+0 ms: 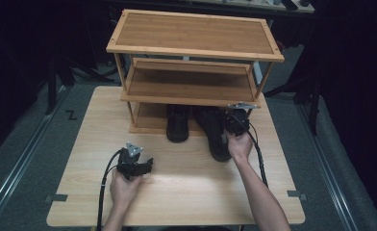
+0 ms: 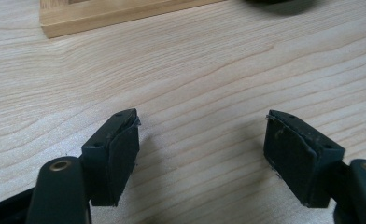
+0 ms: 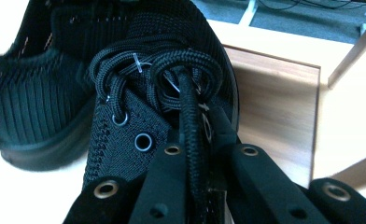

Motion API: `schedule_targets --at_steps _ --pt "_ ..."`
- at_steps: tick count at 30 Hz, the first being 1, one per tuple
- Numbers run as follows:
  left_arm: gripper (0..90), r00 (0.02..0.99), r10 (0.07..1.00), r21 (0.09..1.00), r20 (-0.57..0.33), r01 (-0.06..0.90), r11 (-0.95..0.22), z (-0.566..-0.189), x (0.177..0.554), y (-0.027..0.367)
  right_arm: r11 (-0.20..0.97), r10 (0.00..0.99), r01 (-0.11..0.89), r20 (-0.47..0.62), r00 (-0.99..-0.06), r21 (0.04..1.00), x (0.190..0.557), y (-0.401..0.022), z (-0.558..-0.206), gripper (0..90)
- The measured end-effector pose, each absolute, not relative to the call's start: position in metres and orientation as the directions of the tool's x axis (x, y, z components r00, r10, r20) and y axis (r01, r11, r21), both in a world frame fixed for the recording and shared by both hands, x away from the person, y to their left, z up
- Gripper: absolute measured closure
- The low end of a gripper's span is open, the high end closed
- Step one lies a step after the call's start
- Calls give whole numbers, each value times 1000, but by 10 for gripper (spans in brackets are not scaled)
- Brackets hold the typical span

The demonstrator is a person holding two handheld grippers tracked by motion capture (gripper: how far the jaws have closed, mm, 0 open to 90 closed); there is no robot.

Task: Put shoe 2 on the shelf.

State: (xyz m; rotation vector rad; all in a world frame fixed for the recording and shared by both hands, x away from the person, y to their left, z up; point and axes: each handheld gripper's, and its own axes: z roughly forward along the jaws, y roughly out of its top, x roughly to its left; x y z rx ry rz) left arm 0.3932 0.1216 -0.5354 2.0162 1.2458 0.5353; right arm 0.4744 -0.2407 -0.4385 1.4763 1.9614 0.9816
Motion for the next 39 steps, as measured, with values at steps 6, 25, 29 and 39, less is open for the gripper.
schedule_targets --at_steps 6,25,29,39 --pt "272 454 891 741 -14 603 -296 -535 393 122 154 965 595 9 -262 789 485 -232 -444 880" --pt "269 459 888 741 -16 602 -298 -535 394 121 245 962 561 -128 -240 791 499 -222 -462 697" --pt "272 460 888 742 -21 603 -295 -535 395 123 228 967 569 -117 -224 790 498 -226 -459 603" --pt "313 480 876 736 -40 607 -299 -524 400 118 124 970 562 20 -242 818 488 -253 -441 469"
